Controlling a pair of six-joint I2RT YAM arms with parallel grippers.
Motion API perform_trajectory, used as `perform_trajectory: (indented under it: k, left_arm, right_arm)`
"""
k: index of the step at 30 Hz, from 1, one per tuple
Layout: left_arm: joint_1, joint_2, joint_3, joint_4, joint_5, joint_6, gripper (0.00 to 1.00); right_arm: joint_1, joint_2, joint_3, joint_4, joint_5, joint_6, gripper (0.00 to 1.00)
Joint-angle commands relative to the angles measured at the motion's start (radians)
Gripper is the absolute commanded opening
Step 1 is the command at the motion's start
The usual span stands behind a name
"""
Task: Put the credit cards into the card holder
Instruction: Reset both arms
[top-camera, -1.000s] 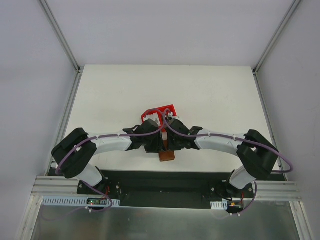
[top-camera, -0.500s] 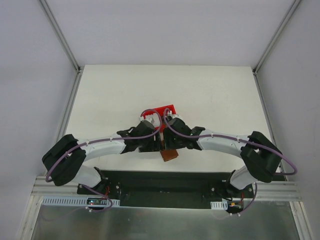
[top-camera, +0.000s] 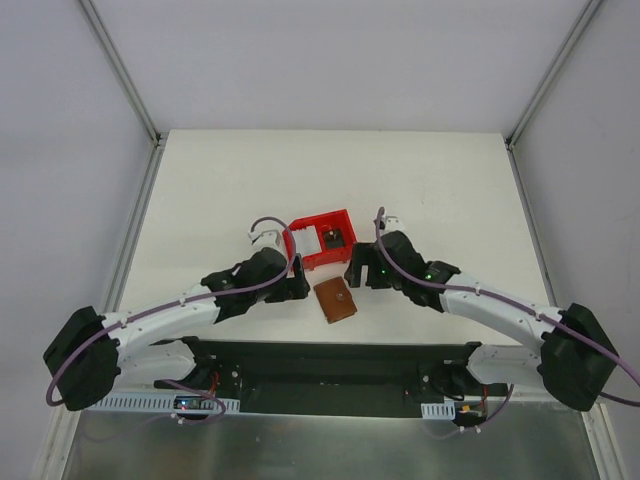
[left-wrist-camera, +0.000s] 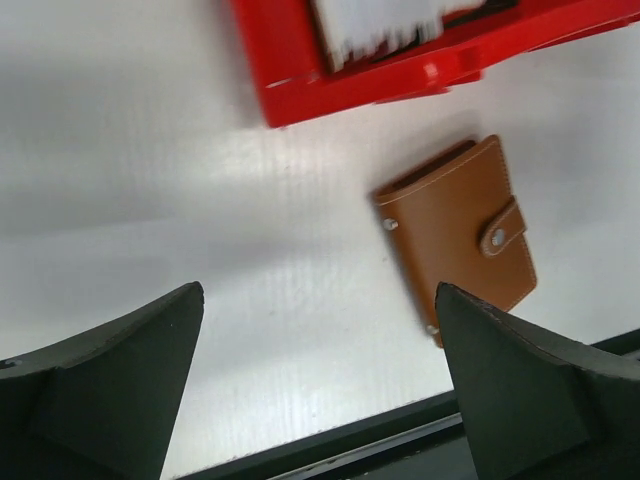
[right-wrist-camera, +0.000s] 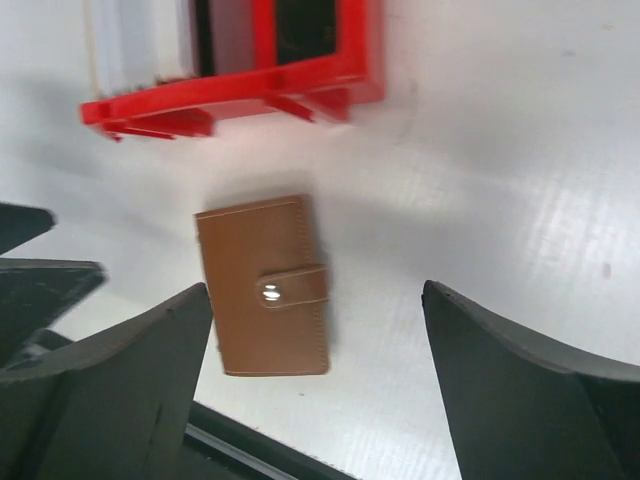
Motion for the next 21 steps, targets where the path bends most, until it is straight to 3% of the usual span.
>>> perform_trajectory:
  k: [1, 4, 9, 11, 14, 16, 21]
  left_arm:
    - [0.029, -0.127, -0.085, -0.088, -0.109, -0.044, 0.99]
    - [0.114, -0.212, -0.135, -0.094, -0.090, -0.023, 0.99]
    - [0.343, -0.286, -0.146, -0.118, 0.015, 0.091, 0.99]
    - [0.422, -0.287, -0.117, -0.129, 0.050, 0.143, 0.99]
    - [0.647, -0.249, -0.065, -0.132, 0.241, 0.162, 0.99]
    - [0.780, -0.231, -0.039, -0.132, 0.324, 0.174, 0.99]
    - [0.878, -0.204, 0.030, -0.161, 0.260, 0.217, 0.99]
  right_arm:
    - [-0.060, -0.108, -0.099, 0.004, 0.069, 0.024, 0.91]
    - [-0.118, -0.182, -0.139, -0.048, 0.116, 0.055, 1.00]
    - [-0.250, -0.274, -0.144, -0.141, 0.167, 0.001, 0.96]
    - [-0.366, -0.279, -0.145, -0.147, 0.111, -0.020, 0.96]
    - [-0.596, -0.216, -0.115, -0.155, -0.082, -0.033, 0.96]
    - [-0.684, -0.184, -0.072, -0.178, -0.135, -0.069, 0.96]
    - [-0.742, -0.155, -0.003, -0.181, -0.008, -0.181, 0.96]
